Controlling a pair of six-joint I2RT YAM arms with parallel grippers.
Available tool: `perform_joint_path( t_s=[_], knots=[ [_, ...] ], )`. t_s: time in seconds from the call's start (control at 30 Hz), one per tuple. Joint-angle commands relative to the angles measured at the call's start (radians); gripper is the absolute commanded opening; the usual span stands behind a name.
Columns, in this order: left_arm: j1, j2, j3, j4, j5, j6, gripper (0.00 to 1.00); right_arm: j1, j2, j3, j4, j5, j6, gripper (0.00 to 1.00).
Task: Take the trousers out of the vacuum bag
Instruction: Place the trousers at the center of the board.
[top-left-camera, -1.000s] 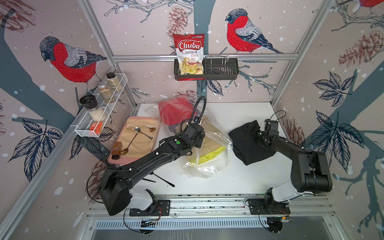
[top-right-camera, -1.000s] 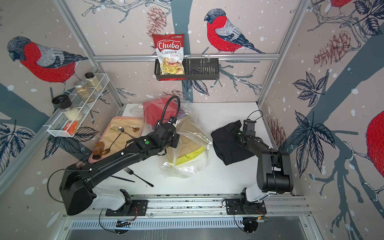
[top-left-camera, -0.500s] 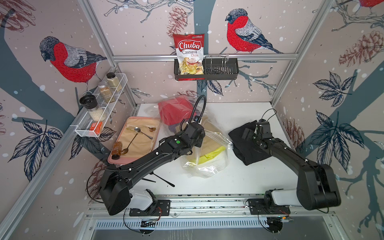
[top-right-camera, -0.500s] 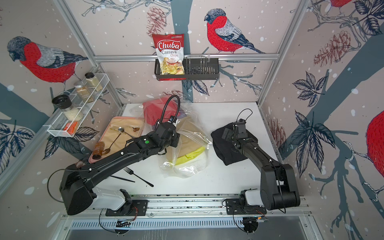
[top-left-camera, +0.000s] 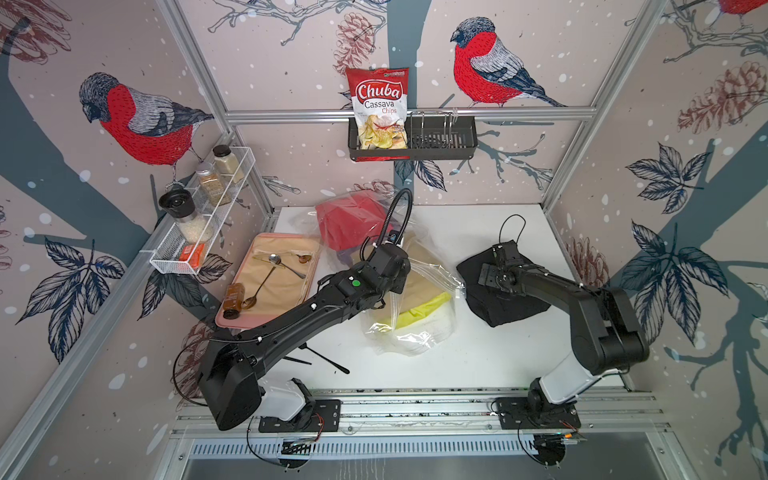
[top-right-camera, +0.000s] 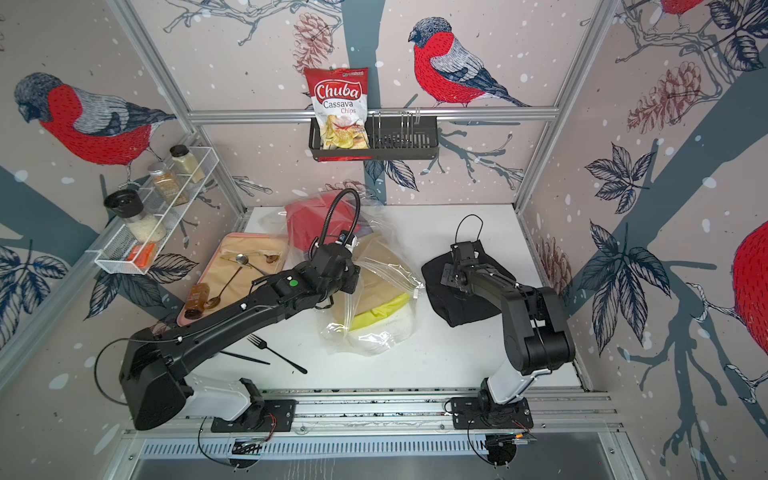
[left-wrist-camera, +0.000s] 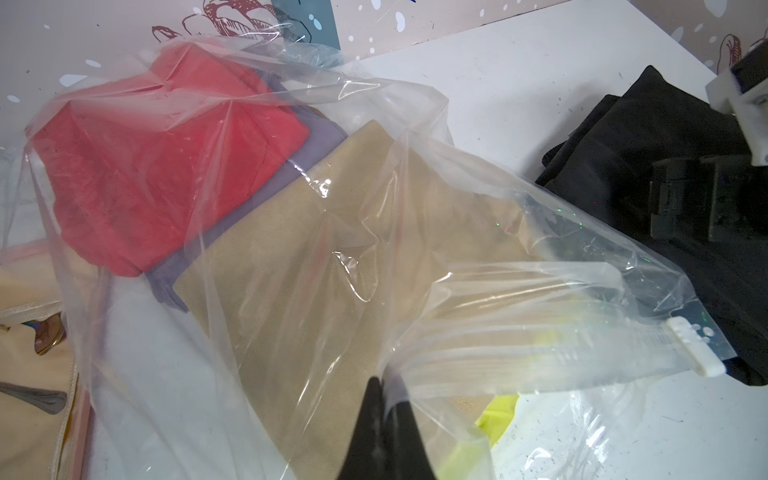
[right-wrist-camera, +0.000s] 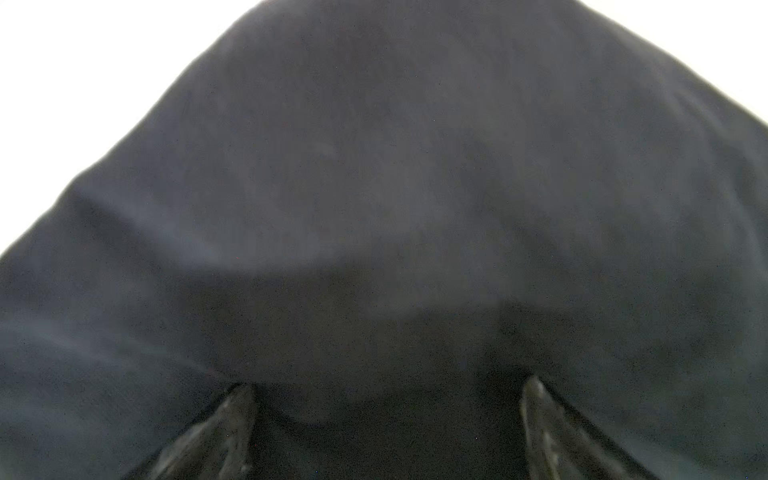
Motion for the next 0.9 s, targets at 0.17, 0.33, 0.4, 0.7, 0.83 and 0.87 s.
perform_joint_path(
  t_s=[0.17,0.33,0.4,0.7,0.83,0.87],
  knots=[
    [0.001,-0.001,0.007,-0.003,-0.023,0.001,0.0,-0.018,0.145,0.174,0.013,0.074,-0.063,1.0],
    [0.0,-0.013,-0.002,-0.007,-0.028,-0.002,0.0,-0.016,0.057,0.163,0.038,0.035,-0.079,1.0],
    [0.001,-0.014,-0.003,-0.006,-0.028,-0.003,0.0,-0.008,-0.007,0.128,0.041,0.007,-0.063,1.0],
    [0.0,-0.003,-0.01,0.017,-0.017,-0.004,0.0,0.071,-0.448,-0.142,0.122,-0.252,0.108,0.97],
    [0.0,0.017,-0.006,0.03,-0.018,-0.005,0.0,0.136,-0.64,-0.25,0.165,-0.319,0.184,0.95],
    [0.0,0.023,-0.002,0.031,-0.023,-0.005,0.0,0.149,-0.679,-0.272,0.173,-0.334,0.203,0.94]
  ],
)
